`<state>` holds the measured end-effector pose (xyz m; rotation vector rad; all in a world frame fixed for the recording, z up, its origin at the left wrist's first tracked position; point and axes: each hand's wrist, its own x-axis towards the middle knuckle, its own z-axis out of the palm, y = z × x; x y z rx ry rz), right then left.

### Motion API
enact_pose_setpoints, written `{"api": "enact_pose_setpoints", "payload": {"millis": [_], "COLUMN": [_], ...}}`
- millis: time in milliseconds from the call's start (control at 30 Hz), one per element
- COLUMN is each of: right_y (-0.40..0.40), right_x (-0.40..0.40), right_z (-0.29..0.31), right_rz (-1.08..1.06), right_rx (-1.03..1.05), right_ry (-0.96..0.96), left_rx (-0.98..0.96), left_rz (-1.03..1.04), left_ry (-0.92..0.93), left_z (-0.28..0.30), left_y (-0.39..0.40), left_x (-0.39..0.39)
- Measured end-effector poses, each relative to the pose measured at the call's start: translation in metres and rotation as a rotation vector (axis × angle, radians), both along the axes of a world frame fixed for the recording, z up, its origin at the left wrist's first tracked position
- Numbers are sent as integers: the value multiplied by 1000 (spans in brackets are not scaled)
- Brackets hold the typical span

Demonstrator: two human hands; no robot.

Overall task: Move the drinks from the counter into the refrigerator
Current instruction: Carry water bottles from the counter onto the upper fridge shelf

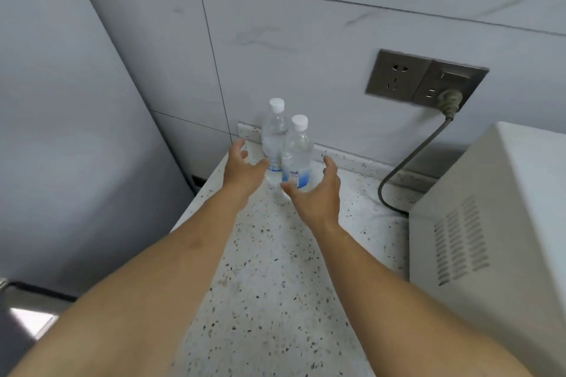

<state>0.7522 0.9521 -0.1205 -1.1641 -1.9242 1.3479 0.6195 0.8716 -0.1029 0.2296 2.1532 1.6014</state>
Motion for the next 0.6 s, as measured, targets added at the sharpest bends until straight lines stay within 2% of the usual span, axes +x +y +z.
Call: {"api": "enact_pose_setpoints", "payload": {"millis": [133, 333, 433, 600], "right_y": [16, 38, 35, 20], "right_x": [-29, -42, -34, -6], "right_z": [2, -5, -10, -11], "right_rz": [86, 127, 84, 31], "right_rx": [-14, -63, -53, -58], "right_ry": [72, 46, 73, 129], "left_rx": [-18, -128, -164, -103], "left_rz": [-188, -467, -469, -317], "left_ry": [78, 86, 129, 239], "left_z": [-2, 0, -3, -20], "left_y": [26, 45, 44, 32], "left_x": [-31, -60, -60, -20]}}
